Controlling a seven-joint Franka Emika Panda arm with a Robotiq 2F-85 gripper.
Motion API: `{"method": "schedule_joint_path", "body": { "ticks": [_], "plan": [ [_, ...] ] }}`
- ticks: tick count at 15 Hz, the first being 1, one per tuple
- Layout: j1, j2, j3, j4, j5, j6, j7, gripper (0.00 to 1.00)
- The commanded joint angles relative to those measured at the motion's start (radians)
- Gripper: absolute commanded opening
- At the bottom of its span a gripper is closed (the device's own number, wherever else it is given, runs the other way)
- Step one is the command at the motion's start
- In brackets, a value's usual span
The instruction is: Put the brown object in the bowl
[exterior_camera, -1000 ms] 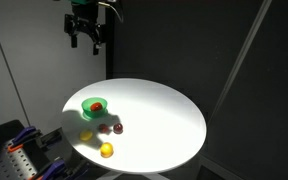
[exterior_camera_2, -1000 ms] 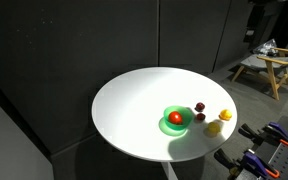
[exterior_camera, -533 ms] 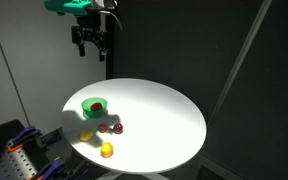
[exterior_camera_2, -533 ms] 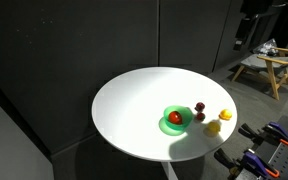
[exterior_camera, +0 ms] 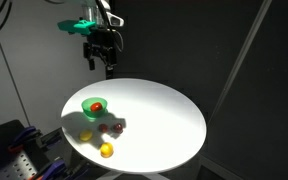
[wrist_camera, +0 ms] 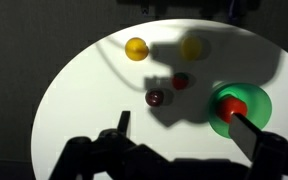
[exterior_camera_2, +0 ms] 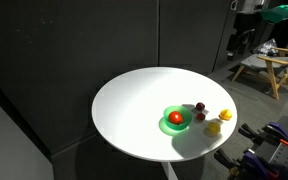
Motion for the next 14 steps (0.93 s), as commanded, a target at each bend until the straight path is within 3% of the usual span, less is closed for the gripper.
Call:
{"method": "schedule_joint_path", "body": {
  "ticks": [1,14],
  "plan": [
    [-0.029,0.075,0.001,0.018,-0.02,0.05,0.049,1.0],
    [-0.039,0.291,-0.03,0.052,0.061,0.251,-0.012,1.0]
  ]
}}
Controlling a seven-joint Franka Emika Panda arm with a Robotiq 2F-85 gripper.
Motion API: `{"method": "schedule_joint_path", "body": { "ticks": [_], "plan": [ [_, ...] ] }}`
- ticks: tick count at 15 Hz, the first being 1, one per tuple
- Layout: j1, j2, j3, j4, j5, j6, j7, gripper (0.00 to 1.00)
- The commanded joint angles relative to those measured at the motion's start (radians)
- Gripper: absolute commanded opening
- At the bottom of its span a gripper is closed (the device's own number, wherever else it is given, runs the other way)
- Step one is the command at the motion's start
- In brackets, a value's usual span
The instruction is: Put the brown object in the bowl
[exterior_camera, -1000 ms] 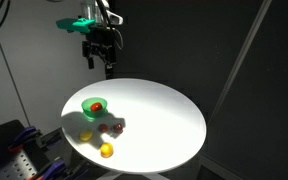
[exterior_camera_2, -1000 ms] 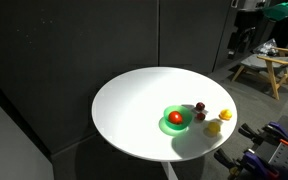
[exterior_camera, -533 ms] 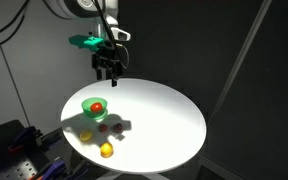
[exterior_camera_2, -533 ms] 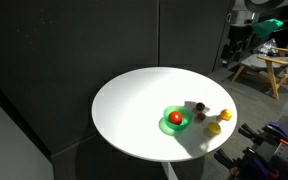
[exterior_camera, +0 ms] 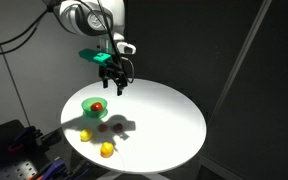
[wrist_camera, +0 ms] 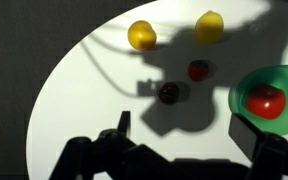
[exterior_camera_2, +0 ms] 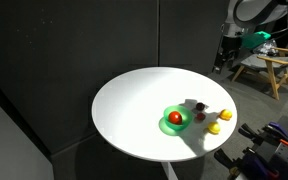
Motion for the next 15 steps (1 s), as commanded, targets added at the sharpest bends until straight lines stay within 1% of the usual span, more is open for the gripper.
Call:
{"method": "schedule_joint_path", "body": {
  "ticks": [1,2,3,15],
  "plan": [
    [-0.004,0.045,-0.004,0.032,0.04,0.022,-0.033,1.0],
    [-0.005,0.051,-0.001,0.034,0.027,0.018,-0.024,1.0],
    [-0.003,0.032,0.003,0.01,0.016,0.017,-0.005,1.0],
    [-0.003,0.046,0.003,0.021,0.016,0.017,-0.005,1.0]
  ]
}}
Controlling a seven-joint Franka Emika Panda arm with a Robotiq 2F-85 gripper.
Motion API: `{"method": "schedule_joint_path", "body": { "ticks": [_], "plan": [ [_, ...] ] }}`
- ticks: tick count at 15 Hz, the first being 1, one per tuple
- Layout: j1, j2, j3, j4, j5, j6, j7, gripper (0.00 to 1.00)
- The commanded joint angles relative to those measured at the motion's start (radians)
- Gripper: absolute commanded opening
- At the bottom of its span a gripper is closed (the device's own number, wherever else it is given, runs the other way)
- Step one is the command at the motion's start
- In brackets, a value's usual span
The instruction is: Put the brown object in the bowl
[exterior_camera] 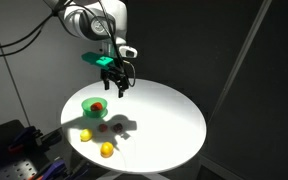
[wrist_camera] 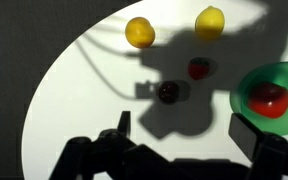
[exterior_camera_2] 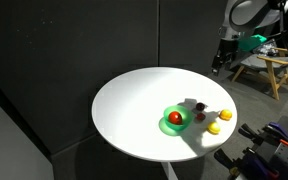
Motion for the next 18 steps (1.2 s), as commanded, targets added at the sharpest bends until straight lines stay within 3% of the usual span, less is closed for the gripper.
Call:
{"method": "schedule_joint_path", "body": {
  "ticks": [1,10,18],
  "plan": [
    [-0.003,0.0,0.004,0.001,0.0,-0.002,0.0,1.0],
    [-0.009,0.016,-0.006,-0.029,0.035,0.126,-0.03,1.0],
    [-0.011,0.121,0.003,-0.027,0.152,0.277,-0.109,1.0]
  ]
}}
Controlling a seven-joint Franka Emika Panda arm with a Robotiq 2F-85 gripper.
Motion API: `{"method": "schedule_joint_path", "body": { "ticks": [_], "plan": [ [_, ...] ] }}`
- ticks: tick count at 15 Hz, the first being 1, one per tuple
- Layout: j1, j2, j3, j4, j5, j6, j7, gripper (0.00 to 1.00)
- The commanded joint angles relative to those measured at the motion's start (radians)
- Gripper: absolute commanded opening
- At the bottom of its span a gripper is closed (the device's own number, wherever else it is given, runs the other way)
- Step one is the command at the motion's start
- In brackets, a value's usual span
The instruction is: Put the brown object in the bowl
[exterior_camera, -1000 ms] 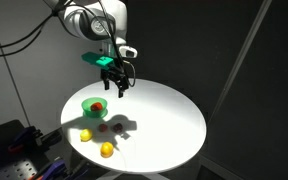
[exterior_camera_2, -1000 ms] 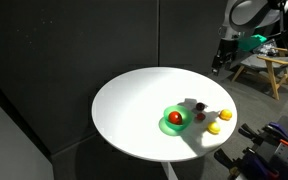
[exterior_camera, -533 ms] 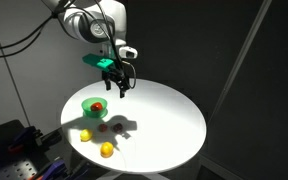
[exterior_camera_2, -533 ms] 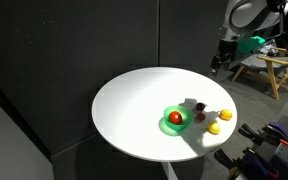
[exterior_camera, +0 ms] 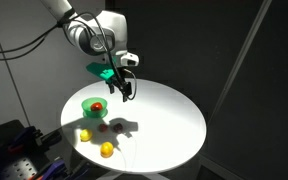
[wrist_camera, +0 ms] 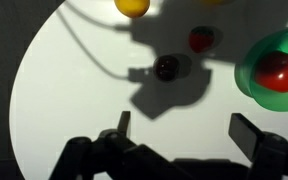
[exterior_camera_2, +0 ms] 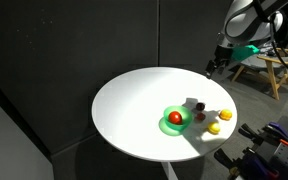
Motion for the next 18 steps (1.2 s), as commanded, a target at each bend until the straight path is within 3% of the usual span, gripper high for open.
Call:
{"method": "schedule_joint_path", "body": {
  "ticks": [1,18],
  "plan": [
    [-0.011,0.054,0.011,0.017,0.056,0.038,-0.062,1.0],
    [-0.014,0.317,0.062,0.106,0.02,0.184,-0.043,1.0]
  ]
}}
